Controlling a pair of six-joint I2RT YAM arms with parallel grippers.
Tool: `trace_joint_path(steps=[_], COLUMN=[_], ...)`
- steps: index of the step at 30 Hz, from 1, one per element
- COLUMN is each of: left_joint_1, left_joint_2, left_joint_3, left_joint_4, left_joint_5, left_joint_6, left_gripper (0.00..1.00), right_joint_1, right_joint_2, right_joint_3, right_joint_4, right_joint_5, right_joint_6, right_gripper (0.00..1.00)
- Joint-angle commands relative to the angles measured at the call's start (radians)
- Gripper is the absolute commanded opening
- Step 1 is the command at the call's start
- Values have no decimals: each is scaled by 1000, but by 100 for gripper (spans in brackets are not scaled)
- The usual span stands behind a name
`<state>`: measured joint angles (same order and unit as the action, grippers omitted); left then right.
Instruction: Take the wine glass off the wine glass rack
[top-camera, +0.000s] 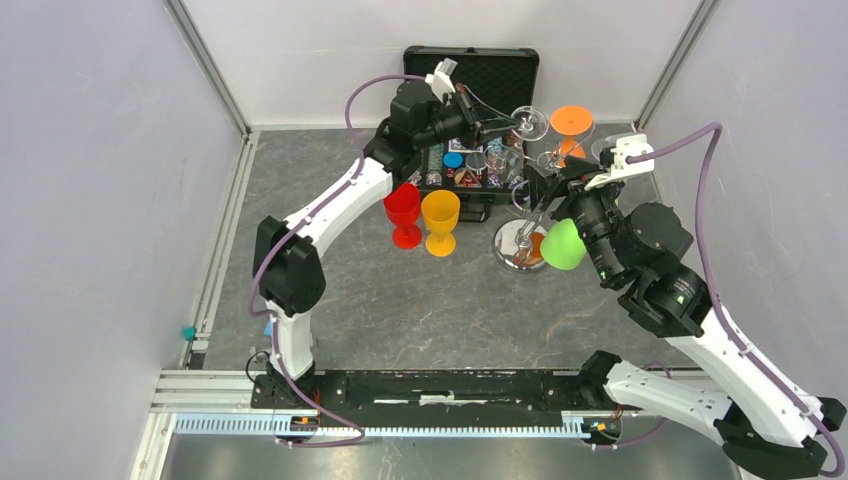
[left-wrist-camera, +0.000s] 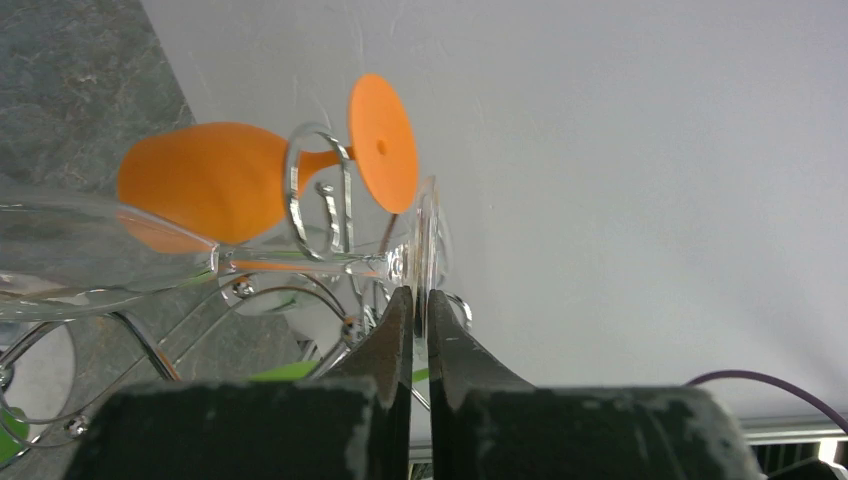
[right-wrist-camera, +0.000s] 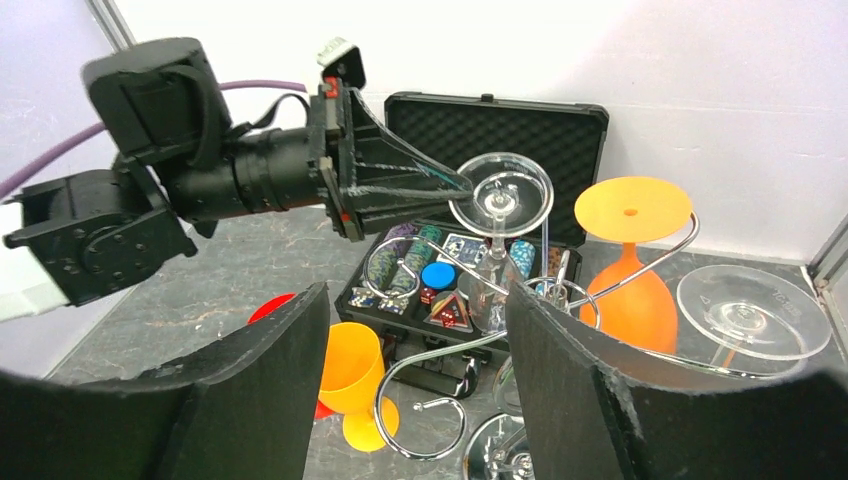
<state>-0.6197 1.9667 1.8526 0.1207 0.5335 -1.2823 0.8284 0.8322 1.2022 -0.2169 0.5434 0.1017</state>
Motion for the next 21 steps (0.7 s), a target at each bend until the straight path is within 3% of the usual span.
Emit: trace_joint_path(steps=[1,9,21], left_joint_1=[1,22,131], left_joint_2=[-127,-185,-333], left_joint_3=[-14,-81,-270], left_joint_4=[54,53,79], left_joint_5=[-10,-45,-47], left_joint_6=[9,24,54], left_gripper=[2,2,2], right_joint_1=[-3,-3,-3], right_joint_2=[-9,-28,-32], right_joint_3=[-9,-34,-59], right_joint_4=[49,79,130], right_joint_5=[13,-39,-122], right_joint_6=[18,7,3], right_gripper=[71,83,85])
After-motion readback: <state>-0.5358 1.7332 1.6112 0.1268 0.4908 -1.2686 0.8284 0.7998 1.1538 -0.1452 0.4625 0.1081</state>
